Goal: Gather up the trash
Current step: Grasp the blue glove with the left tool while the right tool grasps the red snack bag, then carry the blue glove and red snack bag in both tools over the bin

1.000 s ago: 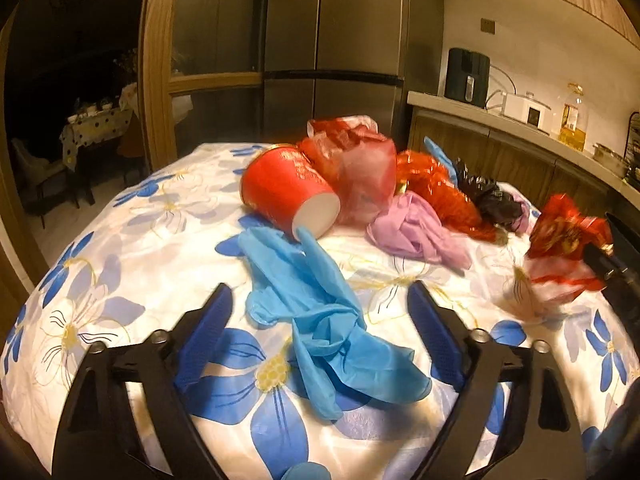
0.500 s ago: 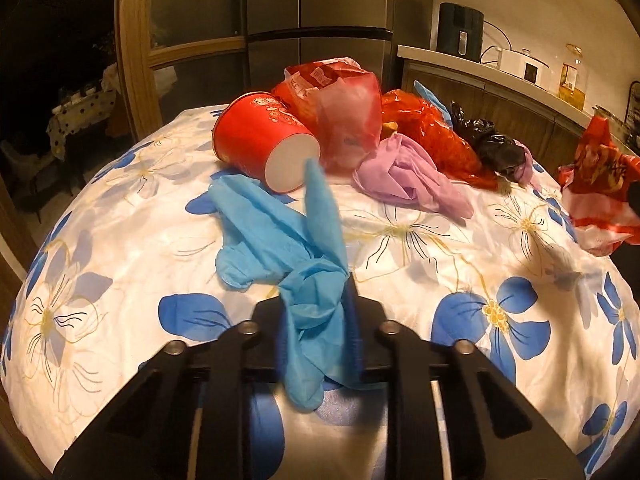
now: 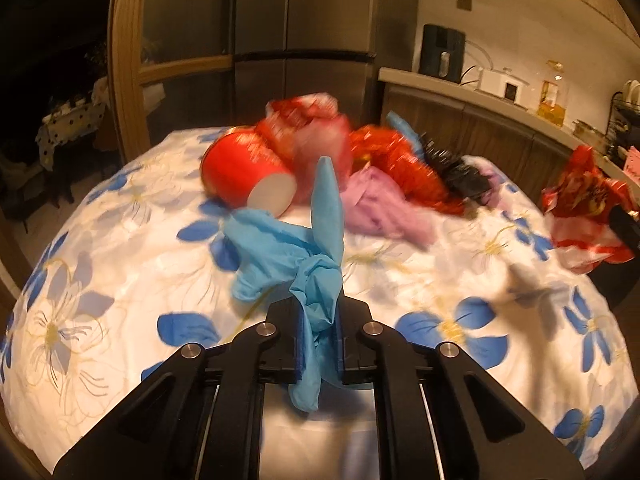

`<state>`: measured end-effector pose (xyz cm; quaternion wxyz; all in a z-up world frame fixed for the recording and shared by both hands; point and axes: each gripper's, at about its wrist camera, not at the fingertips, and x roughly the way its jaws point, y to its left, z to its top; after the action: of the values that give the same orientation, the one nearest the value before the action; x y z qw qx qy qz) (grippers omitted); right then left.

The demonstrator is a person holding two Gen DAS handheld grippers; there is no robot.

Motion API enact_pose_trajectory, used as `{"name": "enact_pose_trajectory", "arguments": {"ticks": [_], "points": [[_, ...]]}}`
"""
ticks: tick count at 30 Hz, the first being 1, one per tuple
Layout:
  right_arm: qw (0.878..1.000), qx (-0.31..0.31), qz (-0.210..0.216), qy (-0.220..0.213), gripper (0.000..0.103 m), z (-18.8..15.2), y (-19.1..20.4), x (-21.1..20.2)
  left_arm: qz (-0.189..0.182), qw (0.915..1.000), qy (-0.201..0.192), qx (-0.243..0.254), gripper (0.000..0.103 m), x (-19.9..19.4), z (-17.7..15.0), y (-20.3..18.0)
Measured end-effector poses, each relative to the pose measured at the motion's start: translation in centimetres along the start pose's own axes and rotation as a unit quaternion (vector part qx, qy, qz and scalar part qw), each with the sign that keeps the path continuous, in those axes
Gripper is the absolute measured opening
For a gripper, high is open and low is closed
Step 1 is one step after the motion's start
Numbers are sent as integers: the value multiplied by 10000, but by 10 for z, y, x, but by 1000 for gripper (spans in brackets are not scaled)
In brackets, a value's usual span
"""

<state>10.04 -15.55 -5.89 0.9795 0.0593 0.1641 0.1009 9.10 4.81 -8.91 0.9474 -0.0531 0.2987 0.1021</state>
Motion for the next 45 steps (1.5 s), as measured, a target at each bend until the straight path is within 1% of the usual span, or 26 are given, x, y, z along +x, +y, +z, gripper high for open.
{"name": "enact_pose_trajectory", "arguments": {"ticks": [4, 8, 13, 20, 26, 34, 45], "points": [[10000, 43, -45, -66, 12, 2, -8, -6, -173, 9995, -246, 127, 11, -14, 13, -19], [9998, 100, -116, -123, 12, 4, -18, -12, -368, 9982, -405, 240, 11, -22, 25, -42], [9991, 180, -297, -239, 12, 9, -42, -21, -625, 9959, -534, 386, 11, -27, 37, -75], [9968, 348, -605, -396, 12, 21, -81, -31, -997, 9902, -732, 646, 11, -32, 54, -131], [9928, 423, -944, -604, 12, 34, -115, -43, -1369, 9828, -851, 902, 11, -35, 65, -181], [9866, 487, -1349, -780, 12, 53, -157, -46, -1782, 9716, -965, 1218, 11, -35, 77, -245], [9771, 581, -1835, -905, 12, 70, -212, -45, -2214, 9588, -1034, 1449, 11, -30, 91, -313]]}}
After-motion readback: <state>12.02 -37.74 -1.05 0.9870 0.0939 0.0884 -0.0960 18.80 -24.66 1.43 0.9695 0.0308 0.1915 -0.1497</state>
